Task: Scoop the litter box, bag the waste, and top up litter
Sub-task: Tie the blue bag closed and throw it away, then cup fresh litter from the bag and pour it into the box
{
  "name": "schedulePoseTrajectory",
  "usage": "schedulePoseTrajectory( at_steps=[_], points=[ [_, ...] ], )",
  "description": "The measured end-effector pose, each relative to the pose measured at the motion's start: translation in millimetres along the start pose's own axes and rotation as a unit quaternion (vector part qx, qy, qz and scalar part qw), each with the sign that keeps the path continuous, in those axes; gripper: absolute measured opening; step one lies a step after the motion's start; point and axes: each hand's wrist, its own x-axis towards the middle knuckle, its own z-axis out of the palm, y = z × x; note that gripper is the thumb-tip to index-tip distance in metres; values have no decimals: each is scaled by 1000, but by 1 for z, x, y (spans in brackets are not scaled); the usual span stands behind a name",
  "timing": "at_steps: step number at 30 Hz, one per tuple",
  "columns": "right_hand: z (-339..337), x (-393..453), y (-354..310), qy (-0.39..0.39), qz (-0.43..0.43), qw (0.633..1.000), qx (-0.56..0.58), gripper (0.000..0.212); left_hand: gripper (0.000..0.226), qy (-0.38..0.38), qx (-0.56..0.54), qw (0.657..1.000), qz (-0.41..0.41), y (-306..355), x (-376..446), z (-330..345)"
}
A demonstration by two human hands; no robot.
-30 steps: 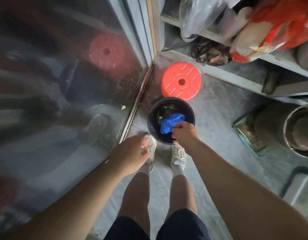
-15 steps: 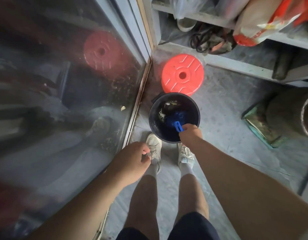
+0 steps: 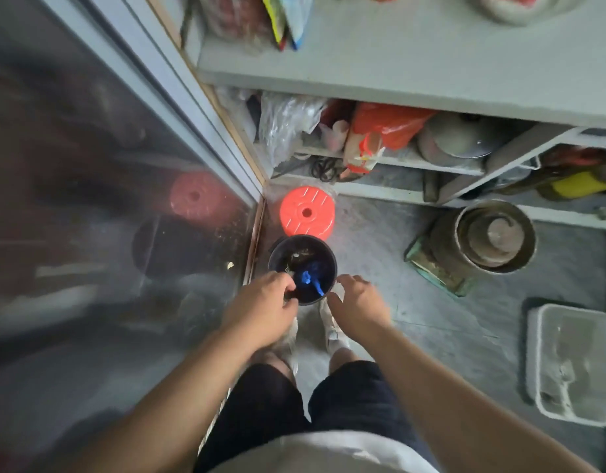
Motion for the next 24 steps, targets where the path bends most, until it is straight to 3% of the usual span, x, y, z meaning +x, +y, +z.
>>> schedulePoseTrajectory(
  at_steps=[7,14,19,24],
  points=[
    [-59,-121,4,90,-7,995,-30,42,29,42,48,986,151,55,-59,-45],
    [-40,-244,50,206,104,970,76,46,30,5,61,965,257,88,-99,-38],
    [-3,-332,105,276,212,925,154,44,31,-49,109,924,363,138,-141,-7],
    [47,-416,160,338,308,851,259,40,32,-93,200,863,455,196,-197,50]
  ],
)
